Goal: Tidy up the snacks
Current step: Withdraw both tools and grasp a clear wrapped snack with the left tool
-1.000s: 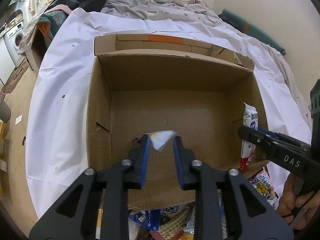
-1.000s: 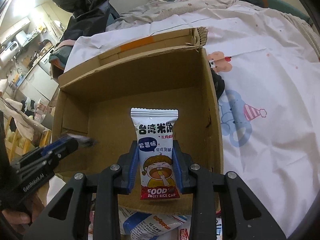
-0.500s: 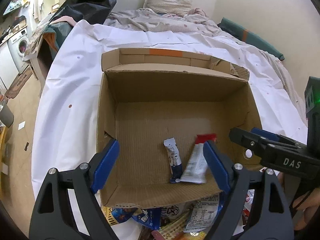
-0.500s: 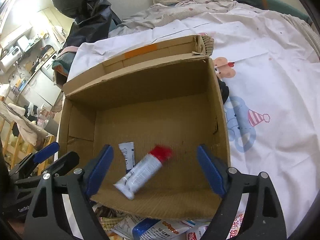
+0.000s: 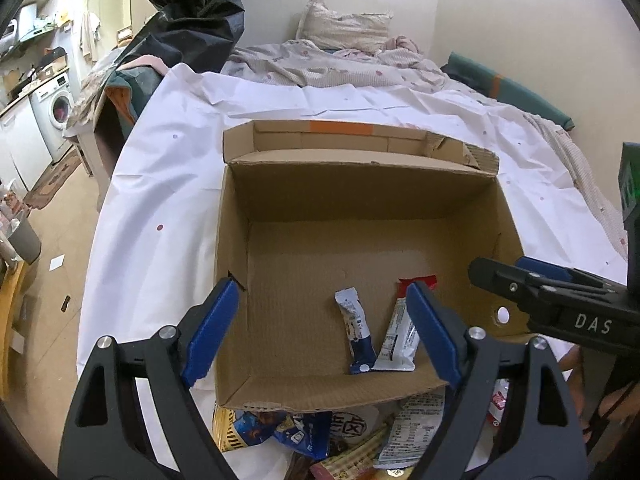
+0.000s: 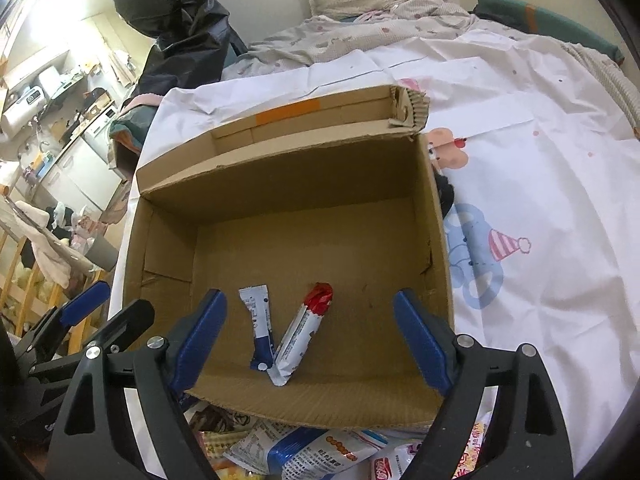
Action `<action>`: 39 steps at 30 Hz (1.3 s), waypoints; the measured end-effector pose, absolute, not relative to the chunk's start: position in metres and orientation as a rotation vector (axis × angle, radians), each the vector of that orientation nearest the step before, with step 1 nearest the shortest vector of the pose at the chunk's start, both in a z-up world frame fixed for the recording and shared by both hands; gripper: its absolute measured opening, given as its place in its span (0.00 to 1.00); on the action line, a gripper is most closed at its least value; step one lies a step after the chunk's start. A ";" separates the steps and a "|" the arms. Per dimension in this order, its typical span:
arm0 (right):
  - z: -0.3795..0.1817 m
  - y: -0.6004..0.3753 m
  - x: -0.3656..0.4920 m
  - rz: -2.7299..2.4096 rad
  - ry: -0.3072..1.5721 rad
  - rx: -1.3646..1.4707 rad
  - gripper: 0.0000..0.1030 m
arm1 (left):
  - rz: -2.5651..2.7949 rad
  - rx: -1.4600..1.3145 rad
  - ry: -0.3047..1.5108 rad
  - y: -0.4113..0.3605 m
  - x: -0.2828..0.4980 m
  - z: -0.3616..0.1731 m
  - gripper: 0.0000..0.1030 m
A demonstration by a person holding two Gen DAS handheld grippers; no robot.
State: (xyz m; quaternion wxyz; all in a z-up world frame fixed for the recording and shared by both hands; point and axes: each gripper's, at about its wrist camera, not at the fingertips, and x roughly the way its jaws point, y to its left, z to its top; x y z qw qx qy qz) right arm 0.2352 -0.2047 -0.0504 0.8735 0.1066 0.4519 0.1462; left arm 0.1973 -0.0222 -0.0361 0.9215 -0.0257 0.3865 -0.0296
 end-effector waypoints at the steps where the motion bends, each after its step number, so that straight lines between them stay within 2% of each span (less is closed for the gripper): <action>1: -0.049 -0.204 0.235 0.301 0.942 0.212 0.86 | -0.052 -0.055 0.788 -0.021 0.197 -0.035 0.81; 19: -0.025 -0.227 0.223 0.225 0.897 0.267 0.88 | -0.021 -0.127 0.749 -0.010 0.193 -0.021 0.81; 28: -0.007 -0.245 0.187 0.280 0.874 0.266 0.88 | -0.126 -0.140 0.811 -0.015 0.167 -0.014 0.81; 34: -0.015 -0.268 0.153 0.276 0.916 0.305 0.88 | -0.053 -0.137 0.799 0.003 0.141 -0.005 0.81; 39: -0.036 -0.286 0.124 0.280 0.989 0.376 0.88 | -0.005 -0.156 0.850 0.025 0.122 -0.014 0.96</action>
